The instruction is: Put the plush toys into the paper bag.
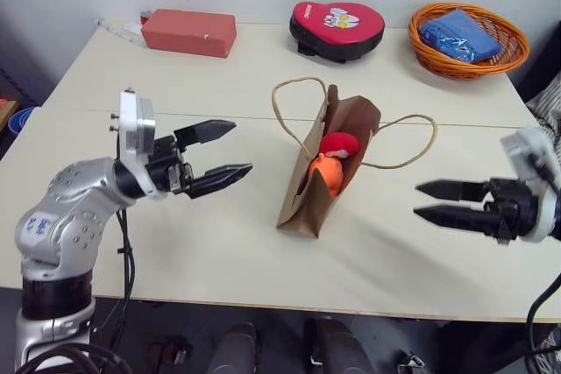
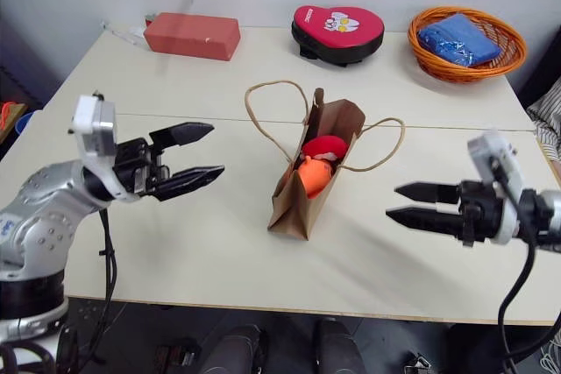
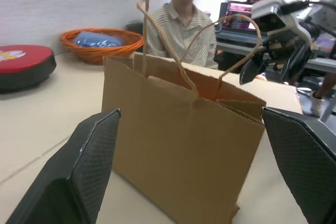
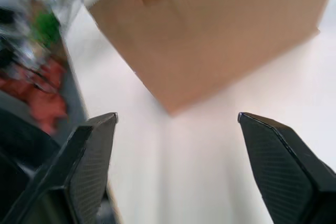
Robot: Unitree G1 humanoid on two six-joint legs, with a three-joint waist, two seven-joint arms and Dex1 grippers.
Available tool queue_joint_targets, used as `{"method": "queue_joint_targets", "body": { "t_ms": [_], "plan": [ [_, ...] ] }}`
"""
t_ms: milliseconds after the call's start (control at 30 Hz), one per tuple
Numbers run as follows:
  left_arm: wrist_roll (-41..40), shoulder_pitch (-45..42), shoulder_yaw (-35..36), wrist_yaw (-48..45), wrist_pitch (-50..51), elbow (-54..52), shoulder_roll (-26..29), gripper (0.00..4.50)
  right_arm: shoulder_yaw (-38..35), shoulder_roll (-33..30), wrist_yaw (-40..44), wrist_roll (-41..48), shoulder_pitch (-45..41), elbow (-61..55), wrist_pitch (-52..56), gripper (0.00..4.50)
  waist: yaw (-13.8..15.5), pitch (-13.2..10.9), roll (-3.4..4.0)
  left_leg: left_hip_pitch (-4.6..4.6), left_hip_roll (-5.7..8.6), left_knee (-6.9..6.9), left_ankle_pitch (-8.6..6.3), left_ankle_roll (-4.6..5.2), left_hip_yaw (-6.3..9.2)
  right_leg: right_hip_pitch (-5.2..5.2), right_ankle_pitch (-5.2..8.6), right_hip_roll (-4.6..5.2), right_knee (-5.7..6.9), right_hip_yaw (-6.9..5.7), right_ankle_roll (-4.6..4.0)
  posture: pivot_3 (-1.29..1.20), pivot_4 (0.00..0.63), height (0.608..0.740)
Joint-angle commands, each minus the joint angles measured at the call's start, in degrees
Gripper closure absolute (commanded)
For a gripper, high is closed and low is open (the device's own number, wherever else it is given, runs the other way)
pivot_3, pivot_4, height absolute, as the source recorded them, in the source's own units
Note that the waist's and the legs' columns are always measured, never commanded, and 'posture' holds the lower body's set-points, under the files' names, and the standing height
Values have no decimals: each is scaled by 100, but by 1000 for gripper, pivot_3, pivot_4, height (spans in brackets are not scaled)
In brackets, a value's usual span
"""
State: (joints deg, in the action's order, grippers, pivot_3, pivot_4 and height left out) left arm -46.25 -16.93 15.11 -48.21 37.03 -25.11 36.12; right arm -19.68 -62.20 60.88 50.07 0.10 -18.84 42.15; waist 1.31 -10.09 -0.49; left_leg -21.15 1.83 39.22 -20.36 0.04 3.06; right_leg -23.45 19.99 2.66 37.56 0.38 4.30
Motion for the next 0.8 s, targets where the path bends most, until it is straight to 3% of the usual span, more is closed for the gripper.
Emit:
{"method": "queue_joint_targets", "body": {
  "t_ms": [33, 133, 267, 567, 800],
  "plan": [
    [-54, 330, -158, 653, 47, -785, -264, 0, 748, 746, -100, -1338, 0, -351, -1758, 2023, 3, -1, 0, -2, 1, 4, 0, 0, -2, -4, 0, 0, 5, 1, 0, 0, 150, 740],
    [178, 630, -599, 1257, 90, -1217, -611, 0, 1384, 1639, -394, -2112, -287, -265, -2765, 3094, -1, -1, 1, 5, 3, 5, 3, -5, -4, -4, 0, -1, 16, 5, 0, 0, 150, 740],
    [565, 709, -1121, 1786, 62, -1362, -892, 0, 1951, 2356, -726, -2793, -762, 49, -3317, 4458, -7, 0, 2, 10, 4, 6, 7, -13, -7, -7, -1, -4, 23, 7, -1, 0, 150, 740],
    [1127, 454, -1878, 2469, 71, -1247, -1413, 0, 2938, 3139, -1033, -3478, -1269, 156, -3365, 4458, 0, 0, 1, 7, 5, 5, 7, -13, -5, -10, -1, -4, 18, 7, -1, 0, 150, 740],
    [1443, 315, -2063, 2684, 76, -999, -1527, 0, 3129, 3408, -1235, -3624, -1499, 180, -3145, 4458, -17, 1, 2, 10, 5, 4, 8, -15, -5, -12, 0, -5, 23, 6, -2, 0, 150, 740]
  ]
}}
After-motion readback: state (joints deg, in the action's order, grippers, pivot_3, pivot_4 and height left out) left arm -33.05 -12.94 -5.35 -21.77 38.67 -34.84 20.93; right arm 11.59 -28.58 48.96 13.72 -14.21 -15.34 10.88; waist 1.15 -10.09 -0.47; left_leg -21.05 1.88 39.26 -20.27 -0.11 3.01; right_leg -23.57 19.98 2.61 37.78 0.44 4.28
